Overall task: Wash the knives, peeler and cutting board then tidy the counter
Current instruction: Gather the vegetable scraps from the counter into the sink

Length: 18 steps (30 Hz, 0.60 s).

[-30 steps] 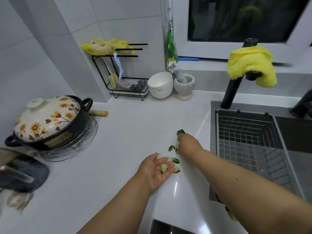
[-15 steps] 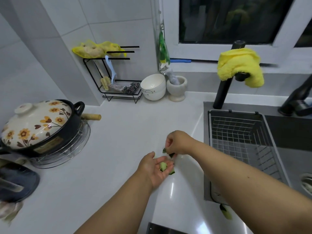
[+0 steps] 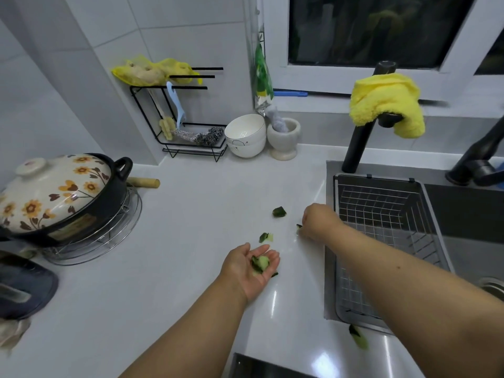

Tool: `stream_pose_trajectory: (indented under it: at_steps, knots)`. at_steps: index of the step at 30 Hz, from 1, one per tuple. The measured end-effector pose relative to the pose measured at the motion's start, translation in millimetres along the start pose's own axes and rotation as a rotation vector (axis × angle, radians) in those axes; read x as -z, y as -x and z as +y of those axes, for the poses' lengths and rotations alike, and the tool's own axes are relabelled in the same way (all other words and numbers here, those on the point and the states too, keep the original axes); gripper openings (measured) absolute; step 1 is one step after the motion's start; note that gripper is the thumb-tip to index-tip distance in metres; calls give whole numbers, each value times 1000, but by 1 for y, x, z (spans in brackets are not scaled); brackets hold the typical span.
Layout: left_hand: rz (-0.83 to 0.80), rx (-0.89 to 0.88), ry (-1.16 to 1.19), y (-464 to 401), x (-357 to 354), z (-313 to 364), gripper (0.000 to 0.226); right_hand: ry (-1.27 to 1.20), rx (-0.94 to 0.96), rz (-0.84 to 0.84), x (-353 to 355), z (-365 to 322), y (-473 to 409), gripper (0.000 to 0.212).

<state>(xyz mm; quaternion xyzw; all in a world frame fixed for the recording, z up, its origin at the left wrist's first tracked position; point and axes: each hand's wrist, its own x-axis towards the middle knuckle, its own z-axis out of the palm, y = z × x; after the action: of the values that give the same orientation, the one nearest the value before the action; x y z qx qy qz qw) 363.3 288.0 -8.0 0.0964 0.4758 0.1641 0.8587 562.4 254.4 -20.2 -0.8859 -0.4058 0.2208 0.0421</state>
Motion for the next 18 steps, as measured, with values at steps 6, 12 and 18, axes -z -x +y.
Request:
stream_pose_trajectory:
  at_steps: [6,12,18]
  knots:
    - [43,-15,-11,-3,3,1,45,46,95,-38,2,-21,5,25]
    - [-26,17,44,-1,-3,2,48,-354,432,-469,27,-52,32,10]
    - [-6,7,67,1,5,8,47,-116,358,22,24,-44,-19,34]
